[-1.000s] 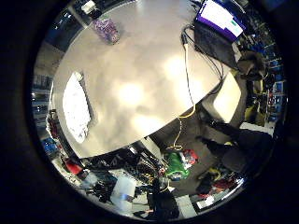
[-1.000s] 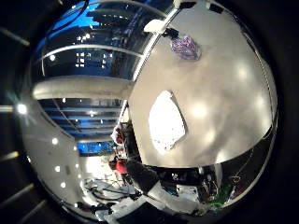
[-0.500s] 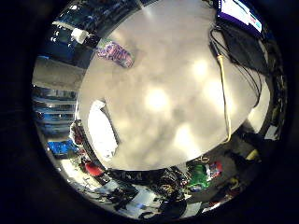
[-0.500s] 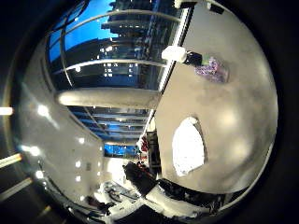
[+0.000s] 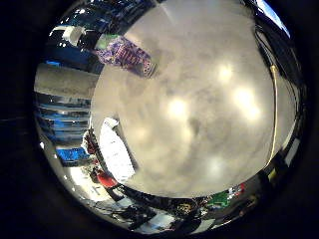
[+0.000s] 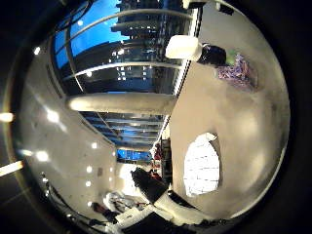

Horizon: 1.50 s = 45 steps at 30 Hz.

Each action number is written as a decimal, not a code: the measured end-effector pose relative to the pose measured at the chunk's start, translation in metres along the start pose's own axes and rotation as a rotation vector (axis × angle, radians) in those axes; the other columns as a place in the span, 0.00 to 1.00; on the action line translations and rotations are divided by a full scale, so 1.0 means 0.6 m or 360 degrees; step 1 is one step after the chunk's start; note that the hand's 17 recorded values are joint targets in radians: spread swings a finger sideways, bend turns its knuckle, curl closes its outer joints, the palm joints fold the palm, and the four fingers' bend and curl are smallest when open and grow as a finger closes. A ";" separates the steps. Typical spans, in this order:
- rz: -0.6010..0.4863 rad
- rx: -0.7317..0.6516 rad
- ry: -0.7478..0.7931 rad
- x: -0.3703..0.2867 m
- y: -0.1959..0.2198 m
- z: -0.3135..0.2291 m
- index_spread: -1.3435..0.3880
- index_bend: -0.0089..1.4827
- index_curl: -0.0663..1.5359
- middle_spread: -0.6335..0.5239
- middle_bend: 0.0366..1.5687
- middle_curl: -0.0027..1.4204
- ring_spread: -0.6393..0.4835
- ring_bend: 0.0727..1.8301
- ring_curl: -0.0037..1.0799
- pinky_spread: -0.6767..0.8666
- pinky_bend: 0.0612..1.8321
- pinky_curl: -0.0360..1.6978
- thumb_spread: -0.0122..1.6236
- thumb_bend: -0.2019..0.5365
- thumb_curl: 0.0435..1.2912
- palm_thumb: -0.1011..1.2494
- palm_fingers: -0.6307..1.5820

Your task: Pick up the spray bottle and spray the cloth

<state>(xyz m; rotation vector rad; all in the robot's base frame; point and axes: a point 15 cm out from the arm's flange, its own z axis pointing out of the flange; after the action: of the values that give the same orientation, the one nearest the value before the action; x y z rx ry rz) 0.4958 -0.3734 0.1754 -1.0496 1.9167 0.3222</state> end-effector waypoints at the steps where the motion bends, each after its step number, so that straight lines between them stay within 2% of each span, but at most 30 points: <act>1: -0.0005 0.0001 0.0009 0.002 -0.002 0.007 0.63 0.10 0.19 0.63 0.11 0.24 0.70 0.16 0.25 0.70 0.24 0.20 0.59 0.23 0.19 0.33 0.30; 16: -0.0032 0.0218 0.0199 0.041 -0.071 0.048 0.64 0.11 0.20 0.62 0.11 0.24 0.68 0.17 0.25 0.69 0.23 0.20 0.59 0.24 0.19 0.35 0.32; 25: -0.0045 0.0242 0.0292 0.065 -0.084 0.104 0.65 0.11 0.20 0.61 0.12 0.24 0.68 0.17 0.25 0.70 0.23 0.20 0.58 0.23 0.19 0.35 0.33; 35: -0.0115 0.0240 0.0353 0.041 -0.096 0.164 0.67 0.10 0.20 0.63 0.14 0.25 0.70 0.20 0.25 0.71 0.24 0.19 0.56 0.23 0.20 0.35 0.38; 37: -0.0125 0.0244 0.0361 0.037 -0.099 0.171 0.67 0.11 0.21 0.63 0.15 0.25 0.68 0.22 0.25 0.71 0.25 0.19 0.56 0.23 0.20 0.34 0.41; 40: -0.0118 0.0268 0.0350 0.030 -0.104 0.178 0.66 0.12 0.21 0.59 0.19 0.26 0.61 0.28 0.27 0.68 0.25 0.18 0.56 0.23 0.20 0.35 0.48; 45: -0.0106 0.0296 0.0324 0.018 -0.110 0.187 0.65 0.12 0.22 0.51 0.25 0.29 0.52 0.33 0.29 0.62 0.25 0.17 0.56 0.23 0.20 0.36 0.50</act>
<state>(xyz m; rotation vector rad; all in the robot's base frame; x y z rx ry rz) 0.6104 -0.3538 0.1154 -1.0510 2.0414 -0.0021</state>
